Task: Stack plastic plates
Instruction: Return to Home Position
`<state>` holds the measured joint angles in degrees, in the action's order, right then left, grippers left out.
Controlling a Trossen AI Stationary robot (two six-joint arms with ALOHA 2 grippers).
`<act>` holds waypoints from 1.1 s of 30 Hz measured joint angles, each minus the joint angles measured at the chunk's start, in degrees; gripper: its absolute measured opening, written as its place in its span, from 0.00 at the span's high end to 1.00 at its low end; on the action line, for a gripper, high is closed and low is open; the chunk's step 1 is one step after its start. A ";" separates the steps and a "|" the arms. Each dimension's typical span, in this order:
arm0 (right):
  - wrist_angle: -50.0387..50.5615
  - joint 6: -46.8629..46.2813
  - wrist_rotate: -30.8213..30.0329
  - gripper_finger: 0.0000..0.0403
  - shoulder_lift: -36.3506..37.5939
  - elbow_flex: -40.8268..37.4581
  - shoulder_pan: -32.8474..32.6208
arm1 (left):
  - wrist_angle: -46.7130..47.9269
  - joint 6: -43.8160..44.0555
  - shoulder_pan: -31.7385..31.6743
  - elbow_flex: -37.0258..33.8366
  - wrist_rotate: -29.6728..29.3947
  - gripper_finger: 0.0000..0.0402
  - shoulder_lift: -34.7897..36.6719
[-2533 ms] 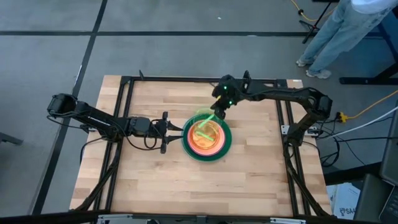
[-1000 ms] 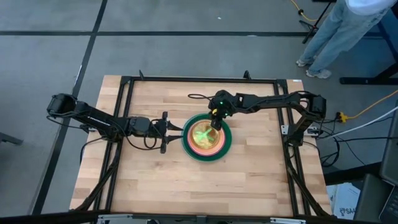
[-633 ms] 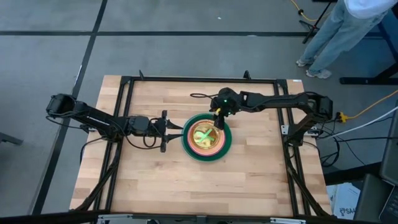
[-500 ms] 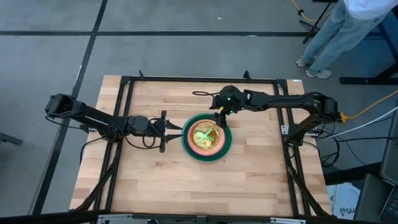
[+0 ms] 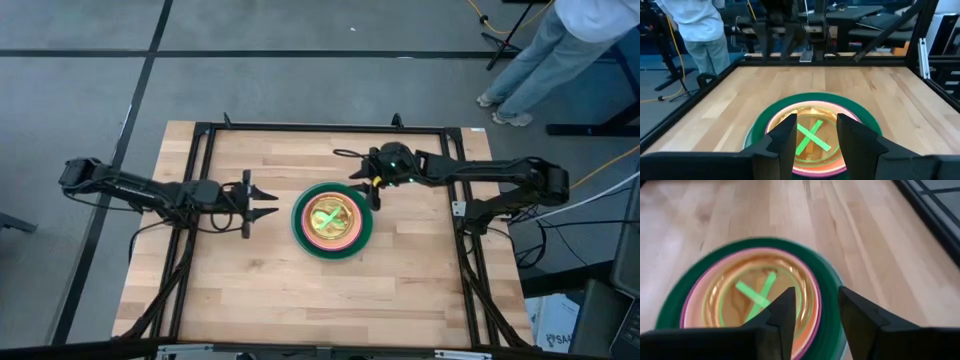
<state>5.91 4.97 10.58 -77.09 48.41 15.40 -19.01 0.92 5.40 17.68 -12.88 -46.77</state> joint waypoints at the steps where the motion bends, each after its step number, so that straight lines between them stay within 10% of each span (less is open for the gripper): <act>1: -1.16 -0.16 0.08 0.66 0.69 -1.87 0.00 | 0.08 0.06 -0.15 -0.95 0.05 0.67 1.31; 15: -23.22 -4.79 -2.45 0.85 13.99 -22.83 0.02 | -0.14 7.07 -2.36 -15.63 3.36 0.68 17.85; 33: -27.25 -8.39 -5.48 0.97 40.63 -42.02 0.02 | 5.69 6.34 -2.35 -17.25 3.32 0.99 28.14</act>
<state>-21.34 -3.42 5.10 -36.45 6.39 15.42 -13.32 7.27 3.05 0.43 -9.56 -18.62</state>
